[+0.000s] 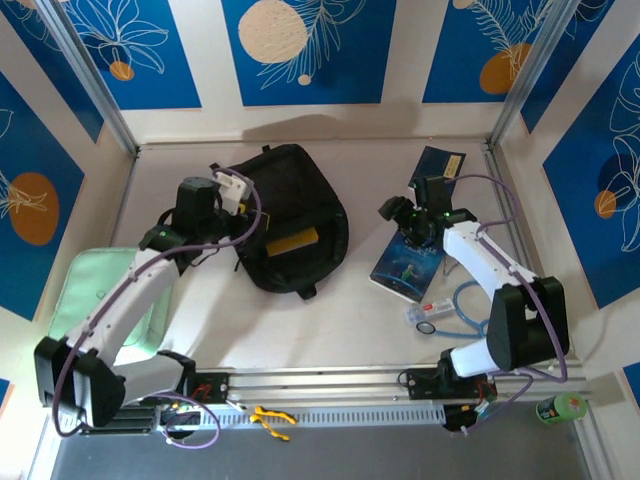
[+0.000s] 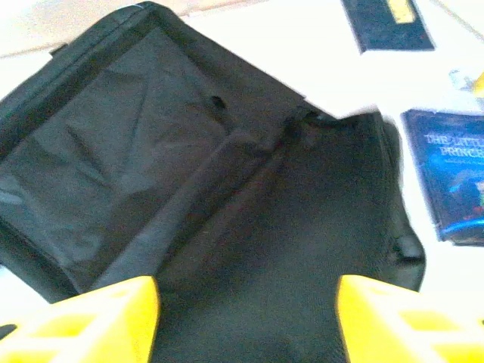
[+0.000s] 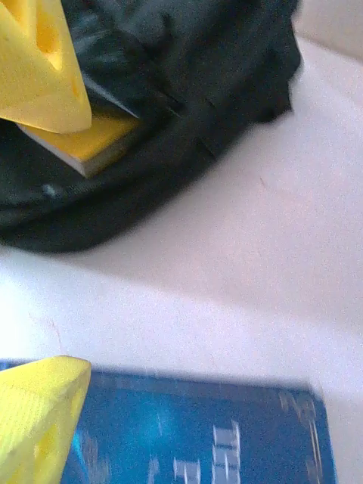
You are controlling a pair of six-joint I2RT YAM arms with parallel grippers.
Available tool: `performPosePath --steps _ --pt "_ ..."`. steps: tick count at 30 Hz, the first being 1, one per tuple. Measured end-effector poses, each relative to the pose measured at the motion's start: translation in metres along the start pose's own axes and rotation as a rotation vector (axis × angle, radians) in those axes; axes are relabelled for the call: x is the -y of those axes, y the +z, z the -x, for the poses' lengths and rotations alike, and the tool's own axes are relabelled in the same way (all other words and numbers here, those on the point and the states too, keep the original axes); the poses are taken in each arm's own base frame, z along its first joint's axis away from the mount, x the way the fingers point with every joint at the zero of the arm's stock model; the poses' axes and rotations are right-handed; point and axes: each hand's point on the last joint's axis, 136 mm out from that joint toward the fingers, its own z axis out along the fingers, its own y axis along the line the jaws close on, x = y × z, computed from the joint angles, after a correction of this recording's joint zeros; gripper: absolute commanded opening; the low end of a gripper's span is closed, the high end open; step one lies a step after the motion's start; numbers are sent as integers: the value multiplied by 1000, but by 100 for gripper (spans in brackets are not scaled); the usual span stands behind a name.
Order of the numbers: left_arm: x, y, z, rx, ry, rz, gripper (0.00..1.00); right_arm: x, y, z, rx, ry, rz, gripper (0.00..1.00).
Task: Pack the student bag
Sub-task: Close the student bag at the top-center of the table, then move the book to the middle-right of the table.
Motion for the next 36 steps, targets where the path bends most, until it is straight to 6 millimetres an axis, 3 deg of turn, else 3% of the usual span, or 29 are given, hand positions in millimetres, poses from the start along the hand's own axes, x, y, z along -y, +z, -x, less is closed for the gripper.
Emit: performPosePath --steps 2,5,8,10,18,22,26,30,36 --pt "7 -11 4 22 -10 -27 86 20 6 8 0 28 -62 75" --pt "13 -18 10 41 -26 -50 89 50 19 11 -36 71 -153 74" --pt "16 -14 15 37 -61 -70 90 74 31 7 -81 103 -228 74" --pt "17 -8 18 26 -94 -91 91 80 35 2 -104 104 -248 74" --pt "16 39 10 -49 -262 -135 96 79 54 -18 -182 81 -275 72" --pt "24 63 5 -91 -319 -162 96 56 65 -25 -205 47 -239 72" --pt "52 82 6 -134 -310 -204 94 35 73 -36 -236 28 -184 70" --pt "86 102 7 -174 -277 -247 90 30 71 -36 -243 27 -163 71" --pt "138 141 -6 -265 -204 -274 86 40 32 -5 -132 35 -144 69"
